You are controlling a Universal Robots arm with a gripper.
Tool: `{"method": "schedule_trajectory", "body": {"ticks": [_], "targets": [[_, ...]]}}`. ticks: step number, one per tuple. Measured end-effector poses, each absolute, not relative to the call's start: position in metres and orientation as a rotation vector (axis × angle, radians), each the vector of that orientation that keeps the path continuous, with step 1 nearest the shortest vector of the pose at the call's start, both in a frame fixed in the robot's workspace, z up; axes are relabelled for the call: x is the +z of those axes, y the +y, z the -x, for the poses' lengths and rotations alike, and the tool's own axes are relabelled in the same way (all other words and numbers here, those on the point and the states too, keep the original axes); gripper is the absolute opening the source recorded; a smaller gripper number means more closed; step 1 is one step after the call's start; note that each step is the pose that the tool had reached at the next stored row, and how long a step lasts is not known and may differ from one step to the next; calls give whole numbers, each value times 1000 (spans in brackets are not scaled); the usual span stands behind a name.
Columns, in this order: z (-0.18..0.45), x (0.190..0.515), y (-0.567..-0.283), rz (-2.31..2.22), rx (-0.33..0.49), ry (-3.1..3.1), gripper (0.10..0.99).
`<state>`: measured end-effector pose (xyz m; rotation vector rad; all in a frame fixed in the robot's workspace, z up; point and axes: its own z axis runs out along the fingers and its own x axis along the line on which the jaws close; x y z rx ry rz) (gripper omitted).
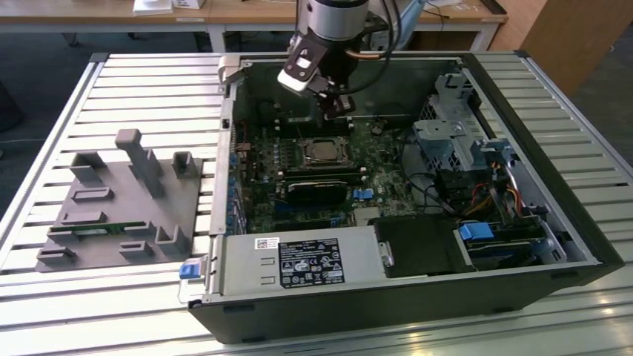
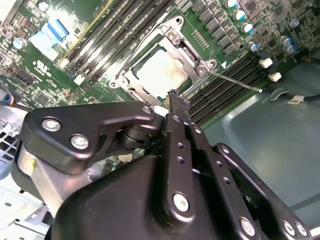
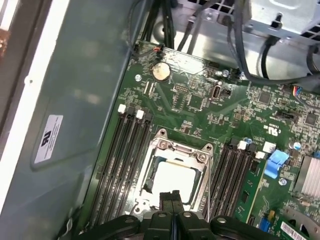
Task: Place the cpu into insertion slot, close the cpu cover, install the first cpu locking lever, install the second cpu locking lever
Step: 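Install the first cpu locking lever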
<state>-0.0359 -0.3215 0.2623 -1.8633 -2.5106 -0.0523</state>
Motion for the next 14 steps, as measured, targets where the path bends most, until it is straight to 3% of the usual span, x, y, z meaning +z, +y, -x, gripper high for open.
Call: {"method": "schedule_trajectory", "body": {"ticks": [14], "targets": [[36, 262, -321, 1708, -51, -2617, 106]]}}
